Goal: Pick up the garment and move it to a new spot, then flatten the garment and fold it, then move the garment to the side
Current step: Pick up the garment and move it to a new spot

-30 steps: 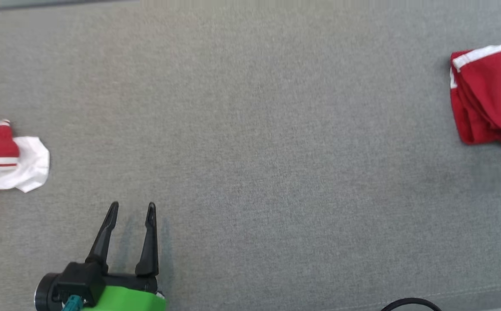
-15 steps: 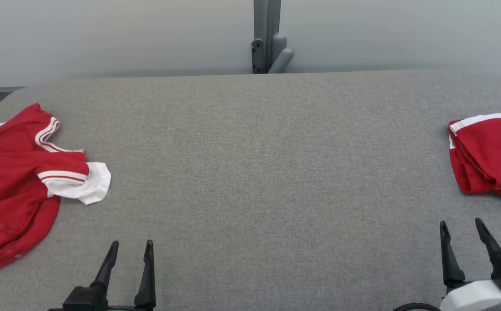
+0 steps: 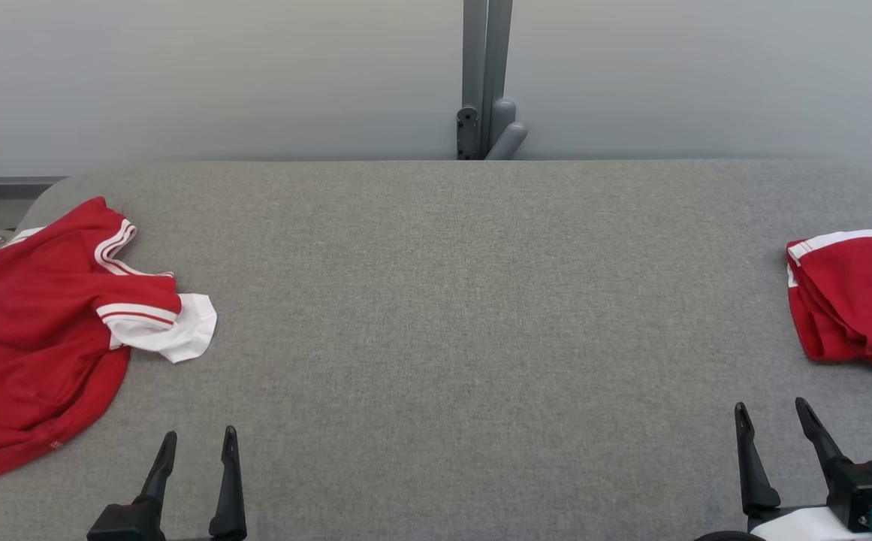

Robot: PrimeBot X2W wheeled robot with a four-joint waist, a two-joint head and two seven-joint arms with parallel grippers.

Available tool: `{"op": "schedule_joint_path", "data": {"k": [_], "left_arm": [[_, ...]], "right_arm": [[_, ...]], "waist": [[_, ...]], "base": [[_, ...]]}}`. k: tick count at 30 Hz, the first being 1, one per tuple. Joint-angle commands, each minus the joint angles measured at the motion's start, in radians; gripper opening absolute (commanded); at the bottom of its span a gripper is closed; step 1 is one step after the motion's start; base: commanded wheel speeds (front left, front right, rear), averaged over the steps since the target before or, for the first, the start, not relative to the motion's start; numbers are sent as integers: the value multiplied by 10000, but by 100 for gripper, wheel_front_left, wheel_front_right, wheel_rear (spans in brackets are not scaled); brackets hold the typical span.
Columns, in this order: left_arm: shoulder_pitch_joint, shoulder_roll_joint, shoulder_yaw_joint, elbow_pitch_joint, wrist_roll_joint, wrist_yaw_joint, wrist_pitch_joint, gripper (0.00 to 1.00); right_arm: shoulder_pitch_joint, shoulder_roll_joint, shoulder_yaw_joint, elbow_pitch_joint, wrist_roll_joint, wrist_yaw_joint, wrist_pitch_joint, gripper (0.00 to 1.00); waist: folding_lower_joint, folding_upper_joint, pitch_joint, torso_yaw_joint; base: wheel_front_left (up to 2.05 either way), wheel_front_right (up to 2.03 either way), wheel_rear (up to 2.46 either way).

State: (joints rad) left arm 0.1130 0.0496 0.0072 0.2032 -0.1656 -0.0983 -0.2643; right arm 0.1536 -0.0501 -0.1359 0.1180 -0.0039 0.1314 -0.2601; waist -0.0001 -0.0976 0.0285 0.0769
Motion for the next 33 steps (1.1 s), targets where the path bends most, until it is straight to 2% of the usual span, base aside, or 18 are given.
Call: {"op": "schedule_joint_path", "data": {"k": [1, 10, 17, 21, 28, 33], "left_arm": [[-3, 20, -9, 72, -5, -53, 0, 100], [-13, 20, -171, 54, -68, -37, 0, 100], [-24, 19, -54, -53, -144, 45, 0, 100], [88, 21, -19, -28, -61, 140, 0, 100], [360, 19, 318, -117, 78, 159, 1, 100], [724, 19, 952, -529, -204, 370, 1, 100]], "right_arm": [[-116, -23, 25, -12, -67, -14, -33, 100], [-155, -1, 17, 1, -86, -14, -34, 100], [5, 5, 28, 14, -89, -14, -34, 100], [76, 4, -23, 43, -40, -14, -34, 100], [54, 6, 459, 164, 176, -14, -35, 100], [-698, -47, 1385, 351, 54, -14, -35, 100]], "waist": [[1, 2, 6, 11], [1, 2, 74, 83], [1, 2, 48, 497], [1, 2, 12, 1318], [1, 2, -134, 3536], [1, 2, 168, 4049]], "base": [[0, 0, 0], [0, 0, 0], [0, 0, 0], [0, 0, 0], [0, 0, 0], [0, 0, 0]]}}
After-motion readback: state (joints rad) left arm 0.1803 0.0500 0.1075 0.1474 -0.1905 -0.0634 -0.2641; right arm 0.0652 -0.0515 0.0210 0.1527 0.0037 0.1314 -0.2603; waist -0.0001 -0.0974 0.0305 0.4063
